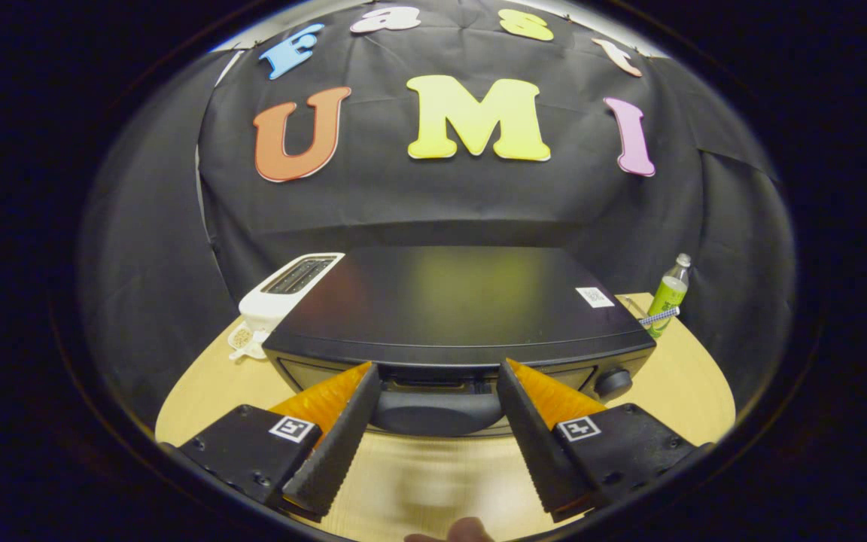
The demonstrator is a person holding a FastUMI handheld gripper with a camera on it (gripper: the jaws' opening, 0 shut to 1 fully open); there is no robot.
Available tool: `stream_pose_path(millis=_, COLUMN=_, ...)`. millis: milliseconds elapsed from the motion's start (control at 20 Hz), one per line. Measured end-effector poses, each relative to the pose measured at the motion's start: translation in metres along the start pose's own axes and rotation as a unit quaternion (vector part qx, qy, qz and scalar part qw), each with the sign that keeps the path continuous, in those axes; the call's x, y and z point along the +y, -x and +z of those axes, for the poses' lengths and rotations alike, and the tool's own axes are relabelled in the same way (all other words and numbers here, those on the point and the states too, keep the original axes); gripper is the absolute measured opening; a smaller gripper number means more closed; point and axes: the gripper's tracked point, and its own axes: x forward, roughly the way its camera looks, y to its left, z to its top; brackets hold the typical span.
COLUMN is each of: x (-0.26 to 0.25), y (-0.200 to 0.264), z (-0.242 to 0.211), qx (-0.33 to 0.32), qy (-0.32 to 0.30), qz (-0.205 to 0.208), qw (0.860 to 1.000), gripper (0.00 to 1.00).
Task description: Open the toaster oven, put the food inside, and close the toaster oven door.
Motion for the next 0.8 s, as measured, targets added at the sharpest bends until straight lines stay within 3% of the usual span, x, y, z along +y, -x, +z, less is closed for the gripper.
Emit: stream_pose_path(millis=800, x=0.005, y=0.069, z=-0.107, qx=0.077, qy=0.024, qz=0.022, qw=0.996, gripper=1.00)
